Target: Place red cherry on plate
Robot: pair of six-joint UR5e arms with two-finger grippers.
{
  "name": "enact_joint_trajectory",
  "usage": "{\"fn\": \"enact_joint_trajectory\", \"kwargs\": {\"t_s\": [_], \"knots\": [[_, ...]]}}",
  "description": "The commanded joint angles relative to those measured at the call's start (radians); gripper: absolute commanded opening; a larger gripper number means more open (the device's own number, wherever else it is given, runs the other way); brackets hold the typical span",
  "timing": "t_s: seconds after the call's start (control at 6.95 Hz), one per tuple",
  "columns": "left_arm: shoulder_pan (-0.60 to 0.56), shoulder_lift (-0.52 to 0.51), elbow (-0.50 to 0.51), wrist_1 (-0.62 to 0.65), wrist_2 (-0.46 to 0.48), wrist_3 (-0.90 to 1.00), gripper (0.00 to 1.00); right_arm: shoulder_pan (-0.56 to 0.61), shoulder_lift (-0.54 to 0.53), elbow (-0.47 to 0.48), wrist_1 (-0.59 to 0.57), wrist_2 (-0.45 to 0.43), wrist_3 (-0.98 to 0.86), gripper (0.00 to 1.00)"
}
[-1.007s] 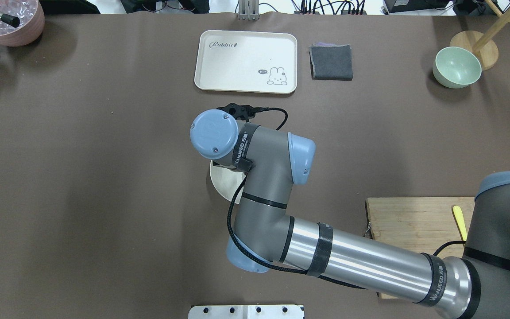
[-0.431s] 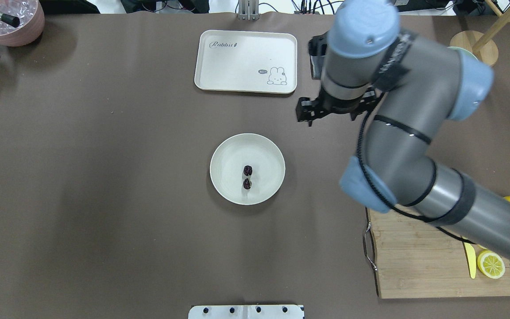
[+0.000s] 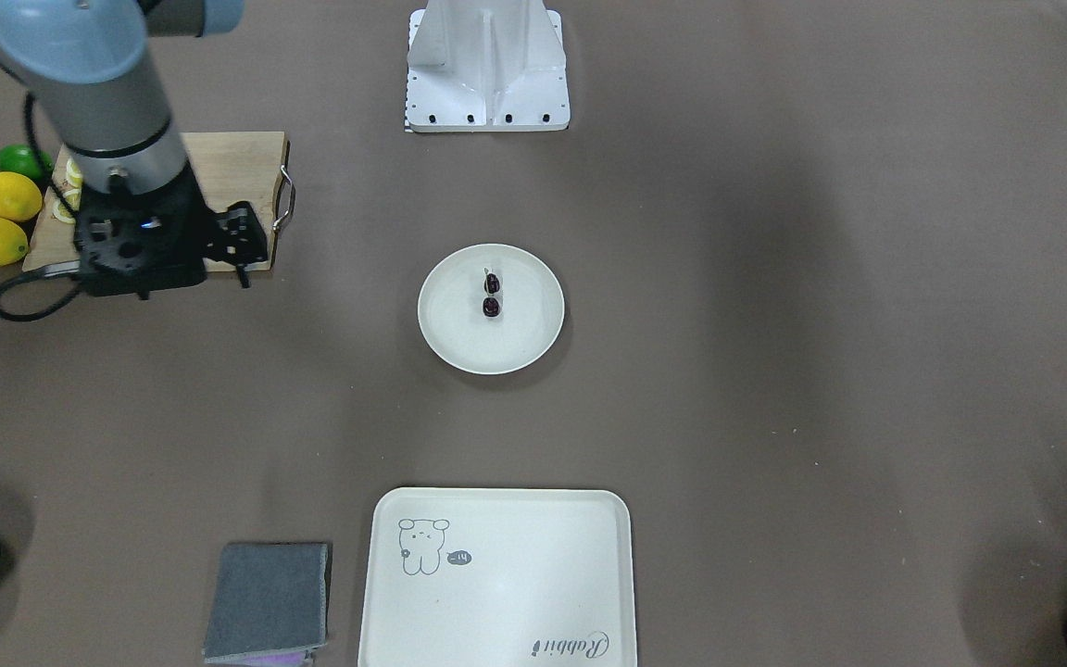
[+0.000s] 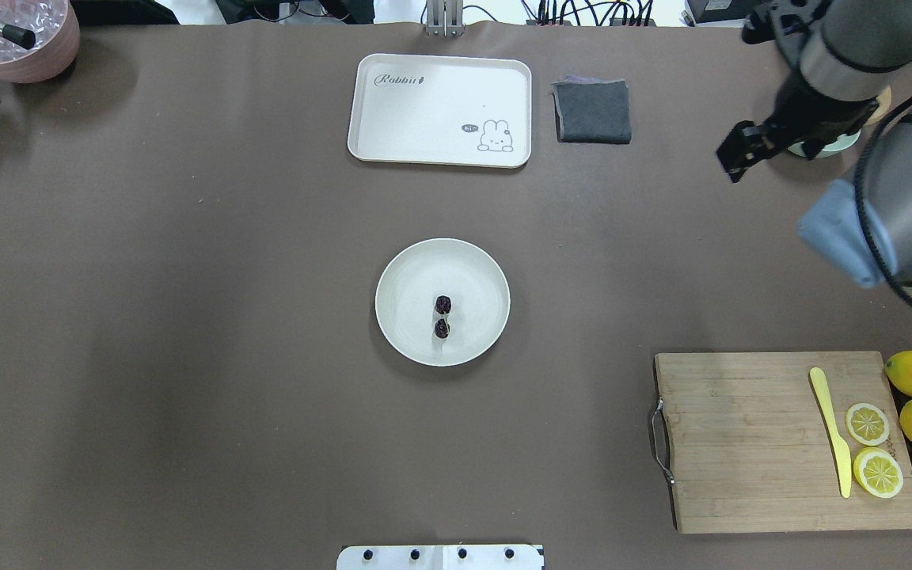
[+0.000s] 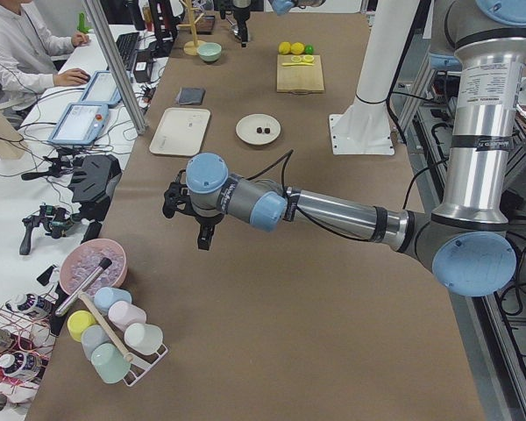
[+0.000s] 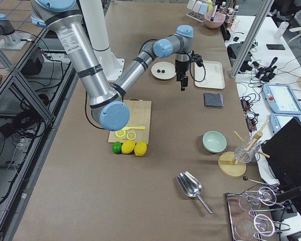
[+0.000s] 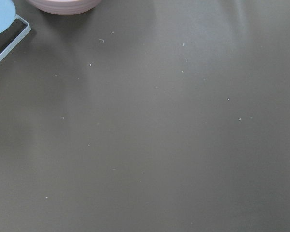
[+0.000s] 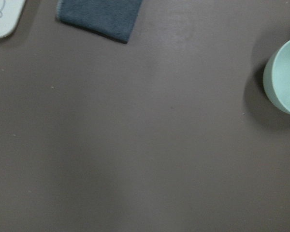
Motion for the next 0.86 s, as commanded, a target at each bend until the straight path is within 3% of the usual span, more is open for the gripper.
{"fn": "enact_joint_trajectory", "kwargs": {"t_s": [0.0, 0.14, 0.43, 0.72], "knots": [[0.053, 0.001, 0.030, -0.003, 0.089, 0.005, 0.97, 0.155, -0.208, -0.009, 0.131, 0.102, -0.216, 1.00], [0.055, -0.007, 0.042, -0.004, 0.103, 0.011, 0.98, 0.195, -0.305, -0.014, 0.242, 0.163, -0.244, 1.00], [0.082, -0.013, 0.029, -0.004, 0.103, 0.009, 0.97, 0.300, -0.382, -0.018, 0.277, 0.295, -0.371, 1.00], [0.133, -0.024, 0.016, -0.001, 0.097, -0.004, 0.97, 0.353, -0.428, -0.041, 0.280, 0.305, -0.472, 1.00]]}}
